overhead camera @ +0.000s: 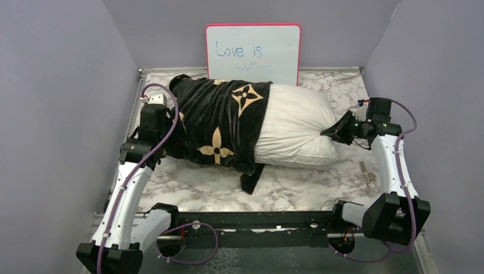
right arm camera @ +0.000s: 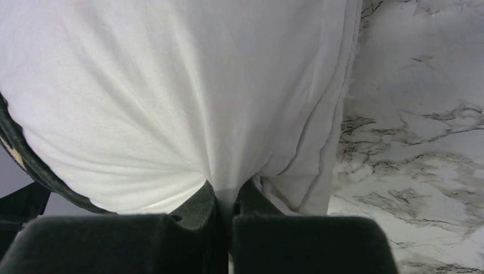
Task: Remove the pillowcase from the pillow
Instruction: Remove the pillow from the pillowcase.
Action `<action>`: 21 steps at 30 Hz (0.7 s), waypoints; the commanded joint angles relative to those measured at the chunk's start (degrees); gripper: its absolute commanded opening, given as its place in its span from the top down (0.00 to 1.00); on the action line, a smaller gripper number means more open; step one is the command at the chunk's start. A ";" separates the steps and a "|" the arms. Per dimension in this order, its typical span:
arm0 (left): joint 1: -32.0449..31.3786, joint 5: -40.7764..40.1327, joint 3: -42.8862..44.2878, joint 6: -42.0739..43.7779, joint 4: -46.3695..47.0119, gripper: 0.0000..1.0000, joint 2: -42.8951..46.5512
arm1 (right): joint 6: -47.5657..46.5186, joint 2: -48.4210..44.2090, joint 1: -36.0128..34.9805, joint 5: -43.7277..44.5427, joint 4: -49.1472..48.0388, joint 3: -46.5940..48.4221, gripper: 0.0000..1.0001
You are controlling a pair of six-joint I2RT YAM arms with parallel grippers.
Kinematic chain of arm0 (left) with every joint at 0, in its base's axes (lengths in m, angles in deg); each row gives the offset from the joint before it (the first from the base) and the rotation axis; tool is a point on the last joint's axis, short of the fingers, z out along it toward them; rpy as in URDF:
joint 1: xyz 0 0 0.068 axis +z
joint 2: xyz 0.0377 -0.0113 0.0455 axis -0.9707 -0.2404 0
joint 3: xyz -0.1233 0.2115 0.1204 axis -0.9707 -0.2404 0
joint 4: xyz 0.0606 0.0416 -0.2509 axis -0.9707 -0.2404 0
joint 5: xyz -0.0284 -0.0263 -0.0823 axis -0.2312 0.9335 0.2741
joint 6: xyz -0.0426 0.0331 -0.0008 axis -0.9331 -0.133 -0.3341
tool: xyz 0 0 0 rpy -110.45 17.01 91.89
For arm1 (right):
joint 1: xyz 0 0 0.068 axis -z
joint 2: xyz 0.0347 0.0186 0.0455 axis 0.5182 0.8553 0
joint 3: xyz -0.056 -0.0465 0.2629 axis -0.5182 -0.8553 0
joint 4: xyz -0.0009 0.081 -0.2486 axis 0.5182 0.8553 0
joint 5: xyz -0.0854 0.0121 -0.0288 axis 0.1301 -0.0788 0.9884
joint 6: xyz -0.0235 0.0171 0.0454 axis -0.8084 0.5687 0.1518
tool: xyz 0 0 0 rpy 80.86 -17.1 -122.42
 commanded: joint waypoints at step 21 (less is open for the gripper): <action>-22.50 14.09 -3.64 -11.63 4.59 0.17 -0.57 | -0.37 -0.96 1.56 0.49 -5.62 -1.19 0.99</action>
